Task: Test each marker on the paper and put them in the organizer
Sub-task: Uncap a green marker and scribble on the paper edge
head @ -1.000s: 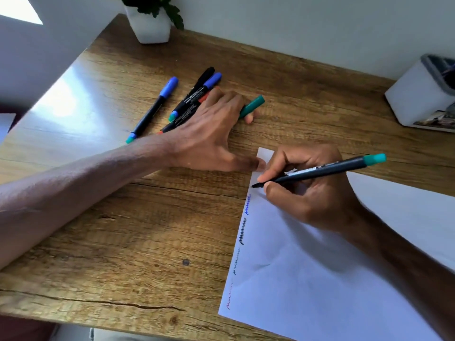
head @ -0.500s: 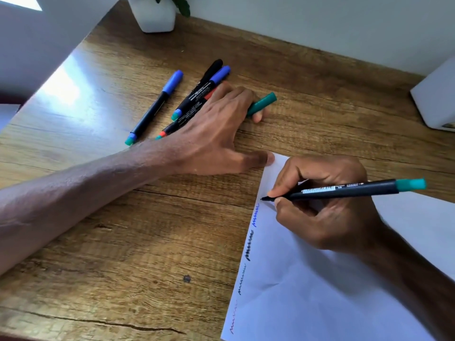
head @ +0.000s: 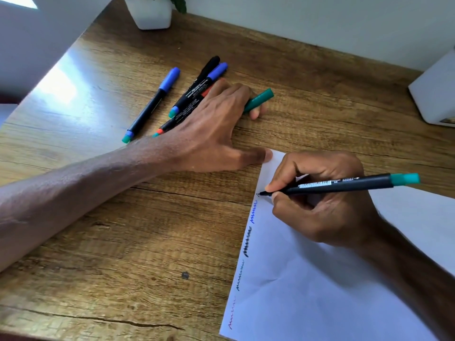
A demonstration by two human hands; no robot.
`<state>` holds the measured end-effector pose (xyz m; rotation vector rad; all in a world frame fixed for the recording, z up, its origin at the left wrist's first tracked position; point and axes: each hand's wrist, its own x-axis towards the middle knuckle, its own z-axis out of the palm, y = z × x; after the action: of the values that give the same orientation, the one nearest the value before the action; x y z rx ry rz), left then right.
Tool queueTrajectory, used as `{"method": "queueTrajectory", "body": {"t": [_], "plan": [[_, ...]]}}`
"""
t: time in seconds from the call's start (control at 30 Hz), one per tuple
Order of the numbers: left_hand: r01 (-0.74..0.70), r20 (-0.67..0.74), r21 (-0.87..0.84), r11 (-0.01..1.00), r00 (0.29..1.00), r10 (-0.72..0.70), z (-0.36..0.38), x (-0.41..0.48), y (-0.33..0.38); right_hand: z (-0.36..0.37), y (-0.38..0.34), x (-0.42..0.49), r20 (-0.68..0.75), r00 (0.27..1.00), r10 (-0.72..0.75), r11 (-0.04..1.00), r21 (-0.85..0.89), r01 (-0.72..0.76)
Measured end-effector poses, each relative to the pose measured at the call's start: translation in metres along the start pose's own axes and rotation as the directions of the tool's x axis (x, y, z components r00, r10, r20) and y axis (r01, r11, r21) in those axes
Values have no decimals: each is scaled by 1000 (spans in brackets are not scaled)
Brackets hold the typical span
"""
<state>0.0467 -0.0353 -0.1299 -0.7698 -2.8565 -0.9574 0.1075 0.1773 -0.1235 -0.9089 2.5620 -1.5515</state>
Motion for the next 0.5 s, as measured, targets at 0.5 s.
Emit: {"method": "queueTrajectory", "body": {"t": [0.5], "plan": [[-9,-3,0,1000,1000,9,0,-1,1,0,-2,0,-33,999,21,1000,11,-20]]}}
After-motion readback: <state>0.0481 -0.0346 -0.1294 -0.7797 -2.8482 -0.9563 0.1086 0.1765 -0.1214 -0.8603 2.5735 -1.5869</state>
